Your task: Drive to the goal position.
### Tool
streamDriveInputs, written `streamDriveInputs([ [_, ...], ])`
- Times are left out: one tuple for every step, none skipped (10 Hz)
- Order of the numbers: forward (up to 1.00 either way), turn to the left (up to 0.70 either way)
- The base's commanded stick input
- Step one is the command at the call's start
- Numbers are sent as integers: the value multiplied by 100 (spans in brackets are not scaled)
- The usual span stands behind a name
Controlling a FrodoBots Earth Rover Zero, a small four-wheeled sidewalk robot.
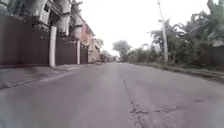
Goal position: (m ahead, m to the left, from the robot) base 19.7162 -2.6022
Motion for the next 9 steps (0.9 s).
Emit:
streamDriveInputs([
  [100, -32],
  [100, -32],
  [100, -32],
  [100, -7],
  [100, 8],
  [100, 8],
  [100, 8],
  [100, 8],
  [100, 8],
])
